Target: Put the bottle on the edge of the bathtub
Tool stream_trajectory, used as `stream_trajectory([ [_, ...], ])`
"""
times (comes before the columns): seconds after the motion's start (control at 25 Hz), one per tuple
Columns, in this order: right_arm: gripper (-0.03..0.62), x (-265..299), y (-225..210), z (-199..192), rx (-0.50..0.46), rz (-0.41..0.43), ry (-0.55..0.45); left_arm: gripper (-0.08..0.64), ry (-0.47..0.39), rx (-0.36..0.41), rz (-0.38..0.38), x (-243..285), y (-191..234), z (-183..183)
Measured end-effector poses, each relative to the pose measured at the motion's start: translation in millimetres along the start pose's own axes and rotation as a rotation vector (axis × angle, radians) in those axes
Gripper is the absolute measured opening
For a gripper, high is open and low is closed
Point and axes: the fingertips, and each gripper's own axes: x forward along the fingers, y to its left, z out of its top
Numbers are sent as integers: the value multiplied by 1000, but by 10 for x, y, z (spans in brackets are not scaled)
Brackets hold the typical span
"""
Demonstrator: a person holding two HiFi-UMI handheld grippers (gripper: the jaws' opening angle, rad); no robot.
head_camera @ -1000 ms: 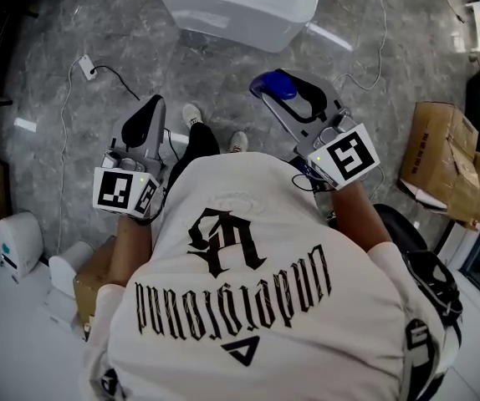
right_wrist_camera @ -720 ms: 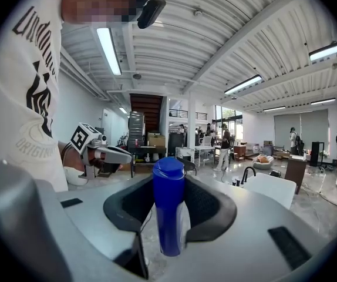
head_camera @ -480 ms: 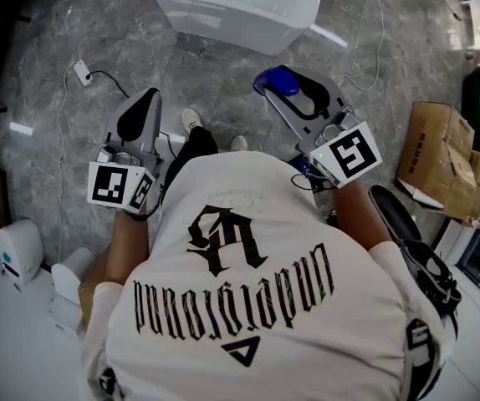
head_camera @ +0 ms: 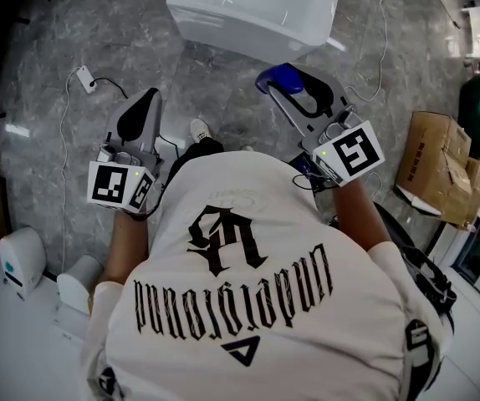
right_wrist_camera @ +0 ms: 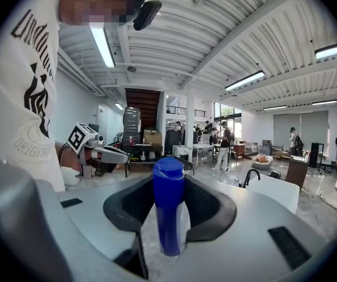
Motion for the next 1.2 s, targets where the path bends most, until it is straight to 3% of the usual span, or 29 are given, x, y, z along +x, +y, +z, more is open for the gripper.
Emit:
stream_trajectory([
  [0.48,156,949,98,408,-15,-56,-15,15,-13,9,-54,-111,984,160],
  [1.2,156,1531,-102,456,-26,-23,-10,15,3,-1,-13,-8,1490,161],
])
